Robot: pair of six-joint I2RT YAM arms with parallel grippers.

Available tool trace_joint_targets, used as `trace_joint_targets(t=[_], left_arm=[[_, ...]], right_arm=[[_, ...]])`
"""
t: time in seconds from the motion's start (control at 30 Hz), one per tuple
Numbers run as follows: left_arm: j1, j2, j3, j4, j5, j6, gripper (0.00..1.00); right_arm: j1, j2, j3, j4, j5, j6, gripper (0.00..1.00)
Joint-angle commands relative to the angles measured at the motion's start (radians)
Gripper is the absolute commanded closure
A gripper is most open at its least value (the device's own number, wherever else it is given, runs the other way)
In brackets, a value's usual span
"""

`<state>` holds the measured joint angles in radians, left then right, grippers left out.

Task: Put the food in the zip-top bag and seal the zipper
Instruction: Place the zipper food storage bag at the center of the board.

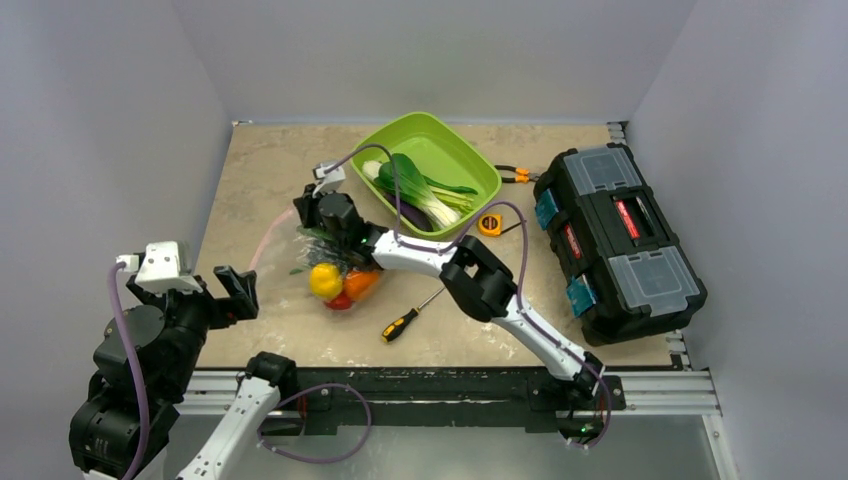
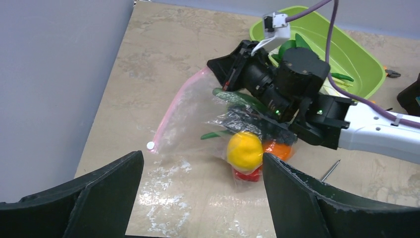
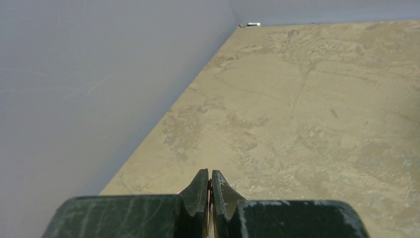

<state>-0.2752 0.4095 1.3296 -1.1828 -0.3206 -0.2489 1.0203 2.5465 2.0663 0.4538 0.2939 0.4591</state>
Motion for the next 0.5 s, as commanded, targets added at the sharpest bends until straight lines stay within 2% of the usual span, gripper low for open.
trace_joint_targets(t=[0.0, 0.1, 0.27, 0.37, 0.47], left_arm=[[0.004, -0.006, -0.001, 0.036, 0.033, -0.023, 0.11], [0.004, -0.006, 0.004, 0.032, 0.045, -0.031, 0.11], [0.004, -0.007, 0.003, 0.038, 0.053, -0.042, 0.11], [0.004, -0.004, -0.006, 0.059, 0.062, -0.048, 0.1], [0.004, 0.004, -0.02, 0.088, 0.076, -0.054, 0.1]], right_arm=[[0.026, 0.057, 0.167, -0.09, 0.137, -0.006, 0.98], [0.026, 0.081, 0.229, -0.162, 0.097, -0.041, 0.82], [0.026, -0.065, 0.122, -0.179, 0.027, -0.163, 0.45], [0.023, -0.192, 0.085, -0.27, 0.008, -0.239, 0.34], [0.02, -0.348, -0.019, -0.326, -0.005, -0.291, 0.26]])
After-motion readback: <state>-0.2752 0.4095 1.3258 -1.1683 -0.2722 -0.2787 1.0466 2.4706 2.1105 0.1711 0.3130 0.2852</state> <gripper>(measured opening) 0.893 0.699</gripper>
